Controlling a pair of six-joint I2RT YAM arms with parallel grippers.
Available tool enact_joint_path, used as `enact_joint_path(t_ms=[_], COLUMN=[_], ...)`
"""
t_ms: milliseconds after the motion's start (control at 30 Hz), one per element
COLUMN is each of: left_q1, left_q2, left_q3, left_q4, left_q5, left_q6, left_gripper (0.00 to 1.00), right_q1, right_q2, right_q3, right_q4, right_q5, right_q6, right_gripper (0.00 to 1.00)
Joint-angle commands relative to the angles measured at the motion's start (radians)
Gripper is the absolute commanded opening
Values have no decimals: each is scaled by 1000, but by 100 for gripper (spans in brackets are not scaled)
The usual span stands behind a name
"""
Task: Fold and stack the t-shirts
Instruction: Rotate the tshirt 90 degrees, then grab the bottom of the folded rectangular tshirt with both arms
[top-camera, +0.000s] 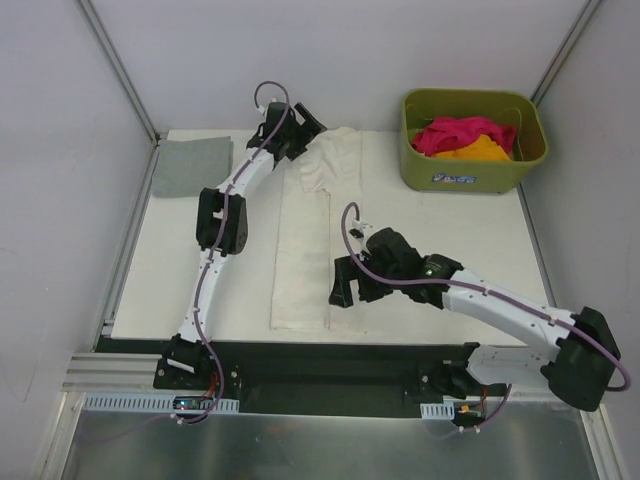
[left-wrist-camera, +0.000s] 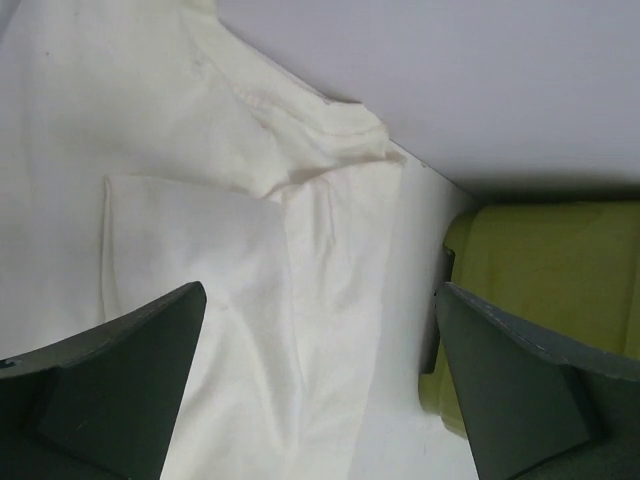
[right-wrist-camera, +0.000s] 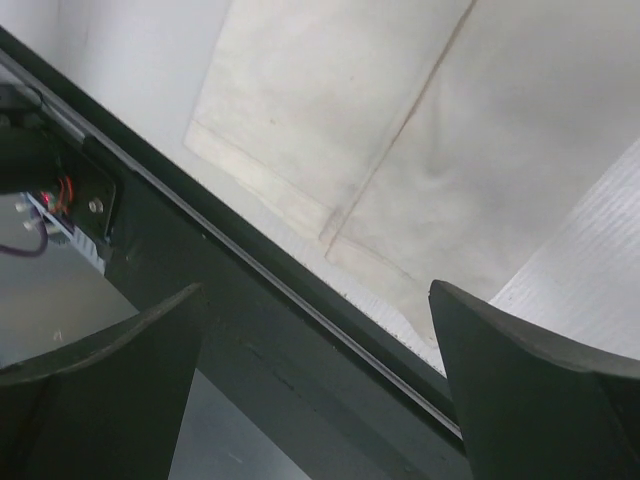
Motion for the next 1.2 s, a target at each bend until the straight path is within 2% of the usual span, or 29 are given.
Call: enact_joint_path(t_ms=[0, 100, 167, 200, 233, 300, 333, 400, 433, 500, 600, 900, 1167], left_q1=[-11, -11, -12, -14, -15, -24, -29, -46, -53, -76, -113, -149, -149], left_q2=[-346, -574, -683, -801, -861, -1034, -1090, -1237, -1282, -1406, -1535, -1797, -1948], left_q3=[-57, -167, -322, -389, -533, -682, -832, -971, -1097, -1219, -1455, -1752, -1873], left_q4=[10, -36, -65, -79, -85, -102, -104, -107, -116, -125, -173, -410, -564], left_q5=[-10, 65, 99, 103, 107, 78, 73, 71, 67, 59, 65, 119, 114], left_q6=[166, 248, 292, 304, 336, 351, 354, 361, 360, 344, 314, 202, 159], left_gripper=[99, 99, 99, 100, 99, 99, 99, 99, 99, 99, 99, 99, 99], right_q1=[-8, -29, -40, -44, -43, -46, -46, -51, -52, -52, -54, -54, -52], right_q2=[-136, -162, -179, -188, -203, -243, -256, -282, -286, -291, -288, -302, -357], right_q3=[-51, -59, -70, -77, -83, -102, -110, -128, -131, -139, -151, -226, -258], right_q4=[-25, -110, -136, -136, -130, -130, -130, -133, -136, -150, -160, -168, -188], right_q5=[210, 282, 270, 261, 254, 247, 240, 218, 211, 192, 162, 141, 93], right_q6=[101, 140, 127, 120, 105, 91, 75, 49, 40, 25, 16, 38, 9], right_gripper=[97, 97, 97, 97, 97, 97, 97, 97, 97, 97, 97, 97, 97])
